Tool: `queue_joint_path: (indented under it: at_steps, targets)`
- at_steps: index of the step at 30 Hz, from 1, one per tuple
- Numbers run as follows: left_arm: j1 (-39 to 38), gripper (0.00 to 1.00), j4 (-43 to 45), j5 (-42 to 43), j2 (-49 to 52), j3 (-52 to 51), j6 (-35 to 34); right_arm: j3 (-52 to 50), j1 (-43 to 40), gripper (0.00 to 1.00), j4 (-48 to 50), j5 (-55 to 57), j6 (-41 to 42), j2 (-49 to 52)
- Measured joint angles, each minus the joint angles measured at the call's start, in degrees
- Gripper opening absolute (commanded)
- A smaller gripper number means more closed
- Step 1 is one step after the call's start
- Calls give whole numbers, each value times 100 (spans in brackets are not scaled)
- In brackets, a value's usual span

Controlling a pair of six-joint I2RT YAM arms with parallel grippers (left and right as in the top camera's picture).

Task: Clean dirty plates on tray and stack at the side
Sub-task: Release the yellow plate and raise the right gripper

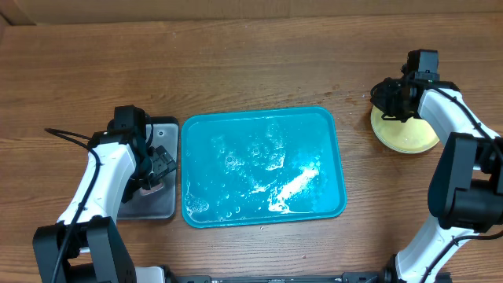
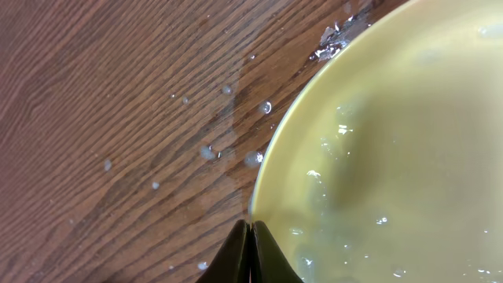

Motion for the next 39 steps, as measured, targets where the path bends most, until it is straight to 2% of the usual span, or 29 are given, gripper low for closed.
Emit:
queue_joint_path:
  at_steps: [5, 8, 12, 15, 17, 18, 21, 23, 26, 32, 39]
  targets:
    - [0, 99, 7, -2, 0, 0, -2, 9, 2, 4, 9, -343, -66, -7]
    - [0, 93, 22, 0, 0, 0, 4, 138, 46, 4, -192, -516, -278, -72]
    - [0, 93, 37, -2, 0, 0, 136, 557, 247, 15, -726, -562, -914, -492]
    - [0, 96, -15, -2, -15, 35, 238, 925, 422, 33, -1091, -501, -1513, -955]
    - [0, 99, -68, -2, -85, 125, 302, 1038, 501, 51, -1283, -402, -1862, -1217]
    - [0, 100, -96, -2, -155, 205, 358, 1062, 538, 57, -1388, -293, -2052, -1375]
    - [-2, 100, -372, -2, -616, 807, 555, 1073, 601, 70, -1661, 131, -2555, -1626]
    - [-2, 100, -699, -17, -905, 1272, 658, 1073, 601, 81, -1803, 304, -2702, -1637]
    - [0, 100, -1049, -79, -1322, 1827, 791, 1073, 601, 92, -1939, 457, -2780, -1646]
    - [-2, 100, -1456, -129, -2363, 2494, 1123, 1073, 605, 94, -1996, 595, -2946, -1910]
    - [-2, 100, -1801, -129, -4006, 2660, 1397, 1073, 793, 97, -1974, 914, -3233, -2828]
